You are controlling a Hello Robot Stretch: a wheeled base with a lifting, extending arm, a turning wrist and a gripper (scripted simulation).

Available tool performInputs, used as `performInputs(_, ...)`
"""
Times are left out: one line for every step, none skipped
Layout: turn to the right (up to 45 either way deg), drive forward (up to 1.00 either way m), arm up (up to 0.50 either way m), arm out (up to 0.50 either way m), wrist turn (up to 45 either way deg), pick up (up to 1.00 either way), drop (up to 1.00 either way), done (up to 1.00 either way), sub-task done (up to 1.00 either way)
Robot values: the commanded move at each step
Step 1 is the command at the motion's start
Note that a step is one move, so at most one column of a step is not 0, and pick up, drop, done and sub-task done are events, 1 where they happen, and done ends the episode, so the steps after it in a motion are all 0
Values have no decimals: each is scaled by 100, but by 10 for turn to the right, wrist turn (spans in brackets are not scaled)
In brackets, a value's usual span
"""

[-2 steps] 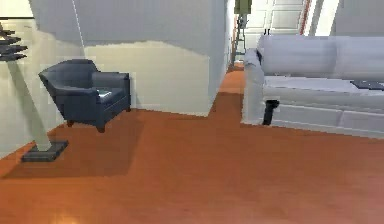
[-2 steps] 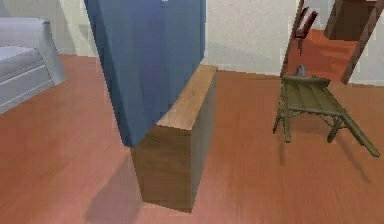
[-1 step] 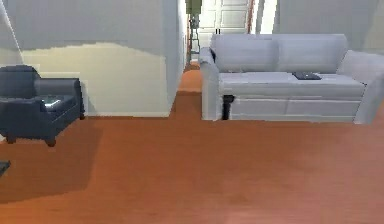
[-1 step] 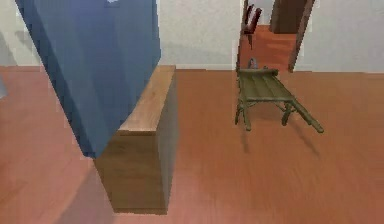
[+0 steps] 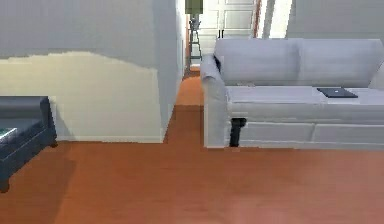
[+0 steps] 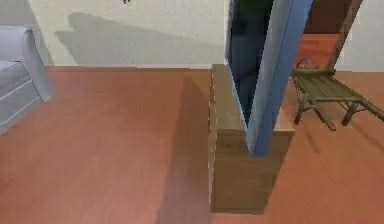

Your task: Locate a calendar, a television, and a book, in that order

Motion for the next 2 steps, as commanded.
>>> performInputs(450,0,0,0,0,0,0,0,0)
performInputs(90,0,0,0,0,0,0,0,0)
